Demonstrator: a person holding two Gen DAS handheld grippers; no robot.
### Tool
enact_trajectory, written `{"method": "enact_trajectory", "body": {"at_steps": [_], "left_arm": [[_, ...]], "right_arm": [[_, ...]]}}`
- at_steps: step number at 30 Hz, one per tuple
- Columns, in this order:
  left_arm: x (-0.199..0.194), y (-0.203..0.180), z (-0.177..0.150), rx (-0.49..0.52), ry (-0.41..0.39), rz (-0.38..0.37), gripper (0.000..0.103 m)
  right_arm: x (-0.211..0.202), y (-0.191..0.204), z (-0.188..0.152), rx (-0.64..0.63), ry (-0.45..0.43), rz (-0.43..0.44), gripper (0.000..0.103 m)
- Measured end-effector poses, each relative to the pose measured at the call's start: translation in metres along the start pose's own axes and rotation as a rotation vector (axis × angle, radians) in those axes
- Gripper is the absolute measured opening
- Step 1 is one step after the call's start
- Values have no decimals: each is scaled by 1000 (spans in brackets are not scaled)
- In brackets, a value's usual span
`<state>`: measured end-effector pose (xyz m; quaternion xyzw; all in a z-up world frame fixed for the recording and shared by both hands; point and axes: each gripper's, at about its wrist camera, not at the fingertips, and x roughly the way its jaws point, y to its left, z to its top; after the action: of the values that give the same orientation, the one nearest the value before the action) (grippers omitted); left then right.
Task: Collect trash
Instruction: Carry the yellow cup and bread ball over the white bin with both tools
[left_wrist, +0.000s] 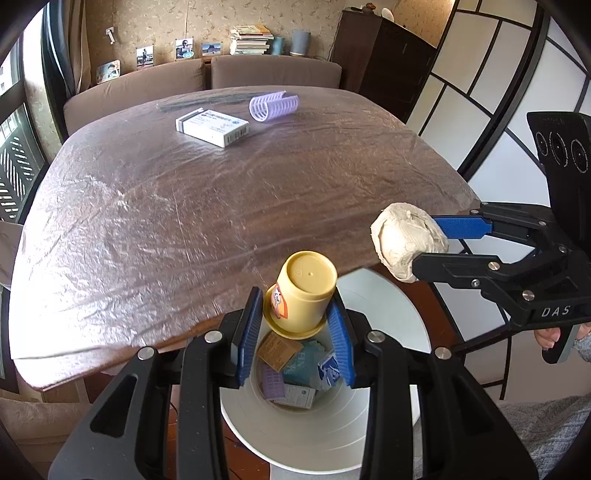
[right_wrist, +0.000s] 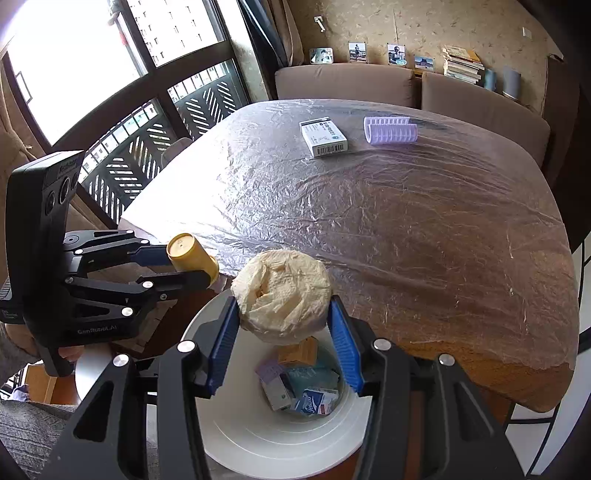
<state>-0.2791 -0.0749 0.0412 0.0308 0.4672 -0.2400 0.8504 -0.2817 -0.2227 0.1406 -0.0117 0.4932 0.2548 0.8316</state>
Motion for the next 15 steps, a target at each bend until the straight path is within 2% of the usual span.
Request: {"method": "enact_trajectory", "body": {"at_steps": [15], "left_arm": [[19, -16, -27, 43, 93, -3, 37]], "right_arm": [[14, 0, -33, -20, 104, 0, 48]]}}
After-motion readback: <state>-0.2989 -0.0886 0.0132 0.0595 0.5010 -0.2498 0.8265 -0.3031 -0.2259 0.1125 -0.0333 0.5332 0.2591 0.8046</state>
